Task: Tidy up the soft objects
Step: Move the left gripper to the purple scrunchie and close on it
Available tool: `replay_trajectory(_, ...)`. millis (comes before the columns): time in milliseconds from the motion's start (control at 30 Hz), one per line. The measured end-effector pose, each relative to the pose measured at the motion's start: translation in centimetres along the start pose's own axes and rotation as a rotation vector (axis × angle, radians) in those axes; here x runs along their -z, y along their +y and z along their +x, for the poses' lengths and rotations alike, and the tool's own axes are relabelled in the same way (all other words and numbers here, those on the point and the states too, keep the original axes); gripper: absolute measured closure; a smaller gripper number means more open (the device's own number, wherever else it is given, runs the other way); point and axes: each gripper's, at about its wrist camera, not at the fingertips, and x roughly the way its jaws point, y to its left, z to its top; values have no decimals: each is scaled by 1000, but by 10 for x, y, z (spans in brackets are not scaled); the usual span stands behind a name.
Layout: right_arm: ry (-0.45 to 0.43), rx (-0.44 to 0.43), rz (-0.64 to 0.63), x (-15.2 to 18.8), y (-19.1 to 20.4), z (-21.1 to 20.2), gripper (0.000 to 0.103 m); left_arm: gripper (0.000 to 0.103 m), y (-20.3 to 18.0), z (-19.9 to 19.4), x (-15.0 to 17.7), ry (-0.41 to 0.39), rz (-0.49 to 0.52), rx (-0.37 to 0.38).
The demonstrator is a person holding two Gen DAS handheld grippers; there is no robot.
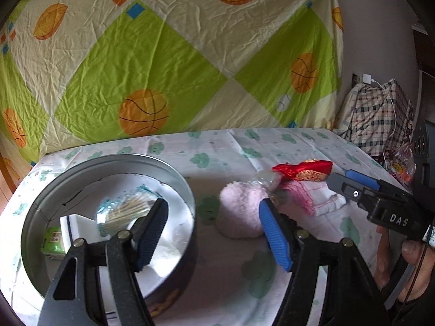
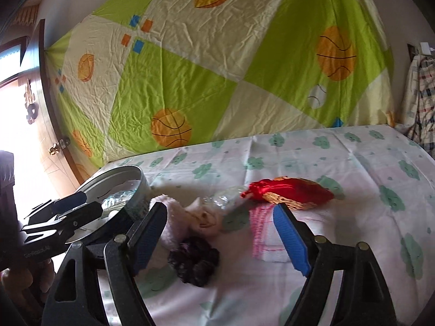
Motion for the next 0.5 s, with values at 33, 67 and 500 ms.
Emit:
replay_trajectory(33, -4, 10, 9, 1, -7, -3, 21, 33, -7, 3, 2, 7, 4, 12)
replay_trajectory(67, -8, 20, 19, 2, -14, -5, 21, 33, -15, 8, 4, 21, 11, 24)
replay_trajectory(500, -17, 81, 115, 9, -61, -15, 21, 36, -73, 51, 20, 163, 61, 127)
